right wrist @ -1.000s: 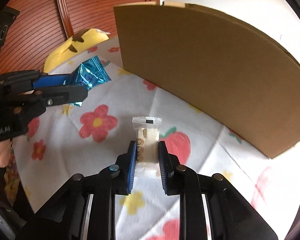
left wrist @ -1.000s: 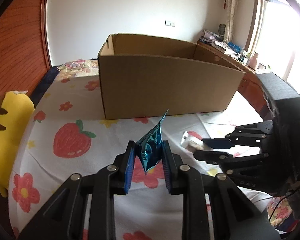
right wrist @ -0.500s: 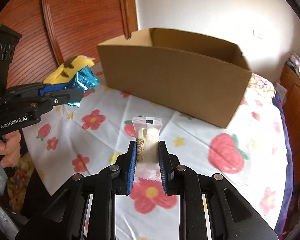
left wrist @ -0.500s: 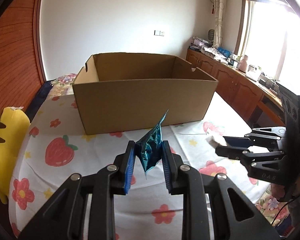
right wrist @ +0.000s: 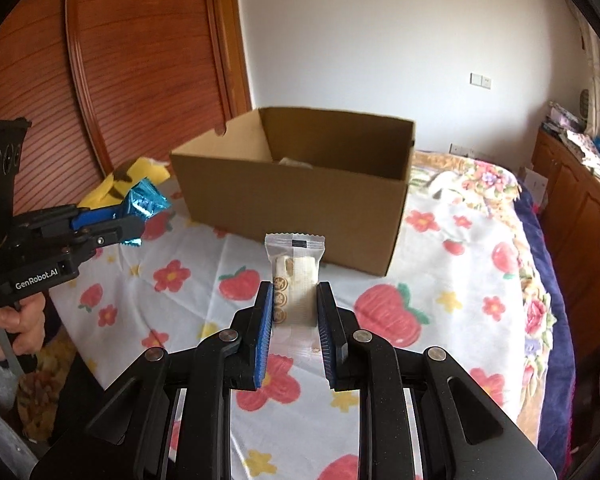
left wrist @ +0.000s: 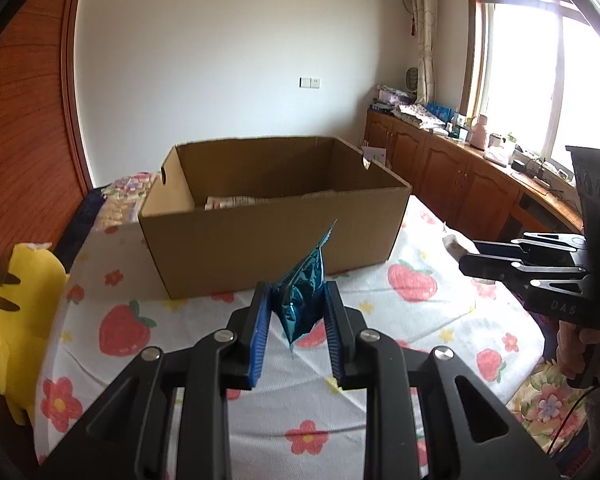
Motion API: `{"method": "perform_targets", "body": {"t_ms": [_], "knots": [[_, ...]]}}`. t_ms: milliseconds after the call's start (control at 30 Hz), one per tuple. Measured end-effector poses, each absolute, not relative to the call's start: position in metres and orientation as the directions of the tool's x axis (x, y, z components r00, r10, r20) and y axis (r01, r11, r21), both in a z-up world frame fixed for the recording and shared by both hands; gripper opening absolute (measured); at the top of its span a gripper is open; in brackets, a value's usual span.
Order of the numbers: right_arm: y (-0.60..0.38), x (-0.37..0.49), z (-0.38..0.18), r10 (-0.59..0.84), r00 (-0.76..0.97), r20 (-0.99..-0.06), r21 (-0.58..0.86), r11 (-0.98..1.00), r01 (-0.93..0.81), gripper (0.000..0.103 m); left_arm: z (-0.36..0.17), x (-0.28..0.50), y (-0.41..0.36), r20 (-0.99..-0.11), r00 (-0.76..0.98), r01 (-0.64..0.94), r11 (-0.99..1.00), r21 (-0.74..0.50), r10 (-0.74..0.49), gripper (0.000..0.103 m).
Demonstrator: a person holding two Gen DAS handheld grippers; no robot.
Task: Organize snacks
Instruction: 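Lift and carry the white packet with the right gripper while the left carries the teal wrapper over the box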
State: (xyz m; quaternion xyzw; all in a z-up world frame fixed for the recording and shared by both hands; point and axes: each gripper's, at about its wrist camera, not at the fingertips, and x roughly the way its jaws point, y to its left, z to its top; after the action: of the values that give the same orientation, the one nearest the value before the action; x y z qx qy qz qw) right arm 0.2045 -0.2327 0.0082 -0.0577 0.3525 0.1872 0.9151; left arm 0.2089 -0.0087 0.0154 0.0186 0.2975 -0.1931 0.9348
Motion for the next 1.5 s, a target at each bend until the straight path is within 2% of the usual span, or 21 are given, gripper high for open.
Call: {"method": "perform_targets", "body": {"t_ms": [533, 1100, 1500], "knots": [[-0.222, 0.240, 0.061, 0.331, 0.740, -0.585, -0.010, 0.910, -0.415, 0.019, 0.060, 0.256, -0.016, -0.497, 0.794, 0.389, 0.921, -0.029, -0.351, 0.024], [-0.209, 0.328, 0.034, 0.352, 0.716, -0.603, 0.008, 0.900, -0.436, 0.019, 0.038, 0.340, -0.010, -0.516, 0.800, 0.356, 0.935, -0.004, -0.307, 0.024], [-0.211, 0.380, 0.012, 0.339, 0.711, -0.616, 0.022, 0.910, -0.415, 0.019, 0.016, 0.387, -0.005, -0.541, 0.782, 0.346, 0.938, -0.036, -0.309, 0.024]]}}
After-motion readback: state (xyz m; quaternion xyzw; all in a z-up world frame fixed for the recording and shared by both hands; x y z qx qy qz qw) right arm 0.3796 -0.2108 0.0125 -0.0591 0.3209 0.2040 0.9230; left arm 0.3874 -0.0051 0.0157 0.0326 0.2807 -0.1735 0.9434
